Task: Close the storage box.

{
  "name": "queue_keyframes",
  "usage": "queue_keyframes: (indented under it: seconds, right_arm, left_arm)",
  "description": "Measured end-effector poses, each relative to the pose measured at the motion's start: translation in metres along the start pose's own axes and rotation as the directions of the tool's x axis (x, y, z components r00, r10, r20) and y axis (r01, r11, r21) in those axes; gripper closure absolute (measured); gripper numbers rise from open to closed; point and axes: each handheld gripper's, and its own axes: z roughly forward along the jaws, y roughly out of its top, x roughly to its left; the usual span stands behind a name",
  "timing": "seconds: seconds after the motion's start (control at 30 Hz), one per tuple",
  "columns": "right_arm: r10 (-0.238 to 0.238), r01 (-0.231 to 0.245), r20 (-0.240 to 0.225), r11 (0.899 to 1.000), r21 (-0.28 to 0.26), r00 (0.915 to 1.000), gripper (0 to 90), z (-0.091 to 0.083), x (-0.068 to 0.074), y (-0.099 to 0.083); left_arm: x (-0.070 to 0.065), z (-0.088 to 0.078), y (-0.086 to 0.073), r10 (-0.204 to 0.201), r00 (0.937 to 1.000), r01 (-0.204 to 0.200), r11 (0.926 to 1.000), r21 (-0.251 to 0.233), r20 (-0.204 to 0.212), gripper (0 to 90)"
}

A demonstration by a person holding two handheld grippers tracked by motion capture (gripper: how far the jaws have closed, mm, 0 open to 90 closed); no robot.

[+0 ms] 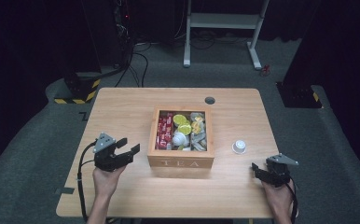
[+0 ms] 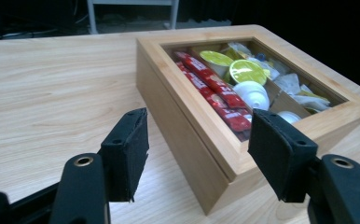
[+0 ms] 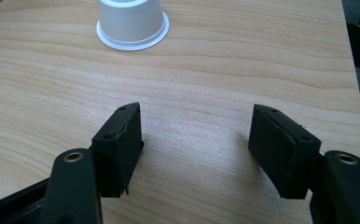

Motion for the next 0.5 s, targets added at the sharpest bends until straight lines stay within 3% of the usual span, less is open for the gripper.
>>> queue_keyframes:
  seconds: [0.5]
  right_arm:
    - [0.002, -0.002, 0.001, 1.000, 0.000, 1.0000, 34.7, 0.000, 0.000, 0.000]
  left_arm:
    - [0.027, -0.027, -0.008, -0.050, 0.9976, 0.049, 0.9985, -0.025, -0.049, 39.2]
